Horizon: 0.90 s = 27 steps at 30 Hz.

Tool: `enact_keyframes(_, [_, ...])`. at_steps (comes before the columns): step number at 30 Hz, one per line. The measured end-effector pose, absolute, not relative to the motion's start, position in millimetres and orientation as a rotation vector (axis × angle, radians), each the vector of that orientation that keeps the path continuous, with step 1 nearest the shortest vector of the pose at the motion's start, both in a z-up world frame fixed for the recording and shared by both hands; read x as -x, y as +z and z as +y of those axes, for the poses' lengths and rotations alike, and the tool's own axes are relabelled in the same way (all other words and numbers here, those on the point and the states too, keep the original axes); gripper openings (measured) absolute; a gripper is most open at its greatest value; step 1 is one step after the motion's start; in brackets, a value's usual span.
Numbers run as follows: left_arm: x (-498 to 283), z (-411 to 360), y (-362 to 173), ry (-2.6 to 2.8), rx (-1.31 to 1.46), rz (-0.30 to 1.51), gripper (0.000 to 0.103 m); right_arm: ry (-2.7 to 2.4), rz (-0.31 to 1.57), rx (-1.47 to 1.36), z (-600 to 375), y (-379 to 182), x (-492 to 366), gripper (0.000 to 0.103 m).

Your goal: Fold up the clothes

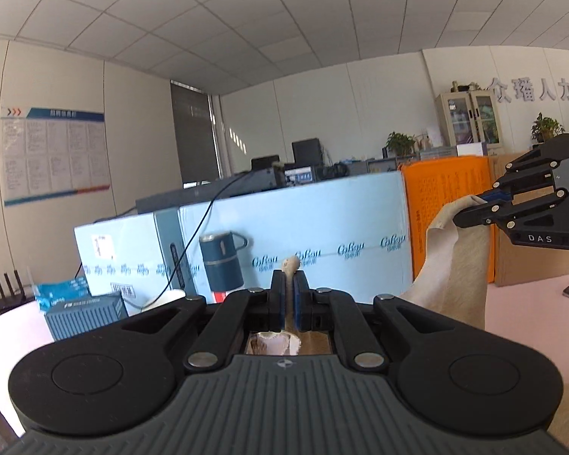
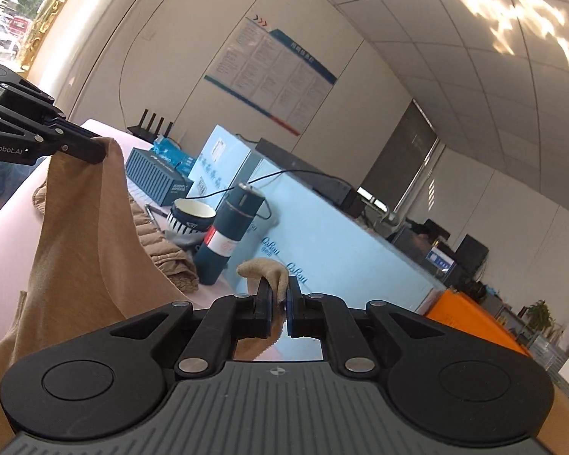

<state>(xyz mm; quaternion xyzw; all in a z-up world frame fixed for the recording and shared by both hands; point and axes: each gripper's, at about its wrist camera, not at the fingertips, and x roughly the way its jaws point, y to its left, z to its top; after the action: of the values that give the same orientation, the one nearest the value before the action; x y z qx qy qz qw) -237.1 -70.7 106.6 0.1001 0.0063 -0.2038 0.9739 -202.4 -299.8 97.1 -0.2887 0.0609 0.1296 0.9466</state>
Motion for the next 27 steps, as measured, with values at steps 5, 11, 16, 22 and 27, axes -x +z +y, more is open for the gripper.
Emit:
enact_keyframes(5, [261.4, -79.5, 141.0, -0.447, -0.185, -0.175, 0.004, 0.165, -0.05, 0.669, -304.2, 138.6, 254.4, 0.007])
enact_keyframes(11, [276.1, -82.7, 176.1, -0.443, -0.155, -0.327, 0.004, 0.042, -0.216, 0.718, -310.8, 175.7, 296.5, 0.007])
enact_keyframes(16, [287.4, -78.9, 211.2, -0.411, -0.096, -0.468, 0.004, -0.045, -0.331, 0.735, -314.5, 197.2, 320.5, 0.007])
enact_keyframes(22, [296.6, -84.0, 237.0, -0.415, -0.115, -0.552, 0.004, -0.068, -0.363, 0.753, -317.5, 202.4, 331.3, 0.007])
enact_keyframes(27, [268.5, -105.8, 199.7, -0.708, -0.307, -0.206, 0.057, -0.069, -0.296, 0.728, -323.3, 187.7, 330.0, 0.007])
